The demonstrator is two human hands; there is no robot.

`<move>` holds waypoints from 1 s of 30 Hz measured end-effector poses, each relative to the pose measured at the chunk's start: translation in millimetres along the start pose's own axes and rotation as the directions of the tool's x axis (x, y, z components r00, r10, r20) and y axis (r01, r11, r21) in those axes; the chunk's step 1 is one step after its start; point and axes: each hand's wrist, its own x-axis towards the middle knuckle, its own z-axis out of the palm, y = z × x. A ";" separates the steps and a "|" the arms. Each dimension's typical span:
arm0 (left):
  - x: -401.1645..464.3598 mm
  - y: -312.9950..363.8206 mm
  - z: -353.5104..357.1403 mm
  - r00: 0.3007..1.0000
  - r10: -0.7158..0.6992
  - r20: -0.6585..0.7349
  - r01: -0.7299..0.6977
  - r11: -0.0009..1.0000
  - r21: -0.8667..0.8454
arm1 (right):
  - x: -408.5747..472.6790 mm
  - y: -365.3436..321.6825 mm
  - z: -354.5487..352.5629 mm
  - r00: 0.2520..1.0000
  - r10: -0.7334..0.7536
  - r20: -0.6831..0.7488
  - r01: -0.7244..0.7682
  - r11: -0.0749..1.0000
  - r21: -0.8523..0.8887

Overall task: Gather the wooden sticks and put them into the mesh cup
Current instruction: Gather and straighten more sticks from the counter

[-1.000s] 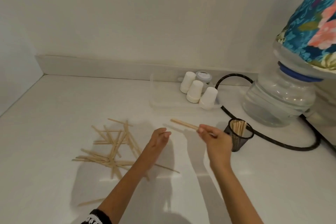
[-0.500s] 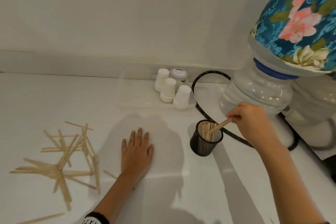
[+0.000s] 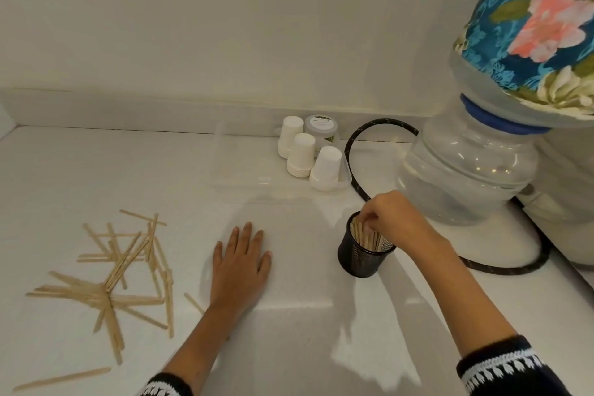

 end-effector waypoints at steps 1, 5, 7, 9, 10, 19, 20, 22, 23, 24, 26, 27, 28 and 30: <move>0.2 0.0 0.1 1.000 0.002 -0.002 -0.002 1.000 -0.005 | -0.7 2.3 -0.7 0.998 0.003 -0.056 -0.002 1.000 0.015; 0.1 -1.8 -0.8 1.000 0.013 -0.004 -0.013 1.000 -0.025 | -8.9 9.4 -7.1 0.967 0.094 -0.235 -0.065 0.990 0.127; -0.3 -3.1 -1.6 1.000 0.010 0.015 -0.009 1.000 -0.024 | -16.6 8.1 -8.8 0.940 0.116 -0.322 -0.054 0.979 0.194; 0.2 -3.5 -5.1 0.999 0.005 0.041 -0.003 0.998 -0.061 | -26.6 -1.3 -6.9 0.912 0.110 -0.396 -0.013 0.971 0.240; 1.0 -4.2 -7.4 0.998 0.002 0.058 0.004 0.995 -0.096 | -31.4 -9.1 -3.4 0.905 0.104 -0.412 0.009 0.965 0.263; -14.7 -73.9 -72.4 0.992 0.078 0.097 0.022 0.654 -0.756 | -56.6 -130.0 76.5 0.968 -0.121 -0.218 0.184 0.937 0.296; -22.6 -87.7 -79.1 0.997 0.054 0.058 0.007 0.674 -0.739 | -59.1 -145.0 88.3 0.975 -0.135 -0.179 0.184 0.936 0.301; -37.5 -117.2 -88.6 0.999 0.047 0.017 -0.023 0.733 -0.680 | -64.9 -173.8 111.2 0.982 -0.151 -0.111 0.178 0.931 0.318; -44.8 -133.0 -91.6 0.999 0.049 0.009 -0.031 0.760 -0.649 | -68.3 -187.0 122.2 0.985 -0.150 -0.085 0.170 0.930 0.325; -52.3 -149.3 -94.4 0.999 0.049 -0.007 -0.043 0.788 -0.614 | -71.4 -199.1 132.0 0.988 -0.140 -0.068 0.154 0.930 0.335; -66.7 -180.4 -100.4 0.996 0.057 -0.067 -0.084 0.844 -0.530 | -78.0 -218.4 149.0 0.993 -0.102 -0.062 0.117 0.934 0.338; -73.4 -194.7 -103.4 0.993 0.065 -0.100 -0.106 0.863 -0.493 | -81.3 -225.5 155.4 0.994 -0.084 -0.073 0.104 0.941 0.321; -79.9 -208.0 -106.0 0.988 0.075 -0.135 -0.129 0.882 -0.453 | -84.0 -230.9 160.1 0.993 -0.066 -0.097 0.092 0.951 0.296; -94.1 -231.2 -109.0 0.973 0.094 -0.212 -0.165 0.923 -0.347 | -88.0 -239.0 164.1 0.987 -0.023 -0.160 0.064 0.965 0.255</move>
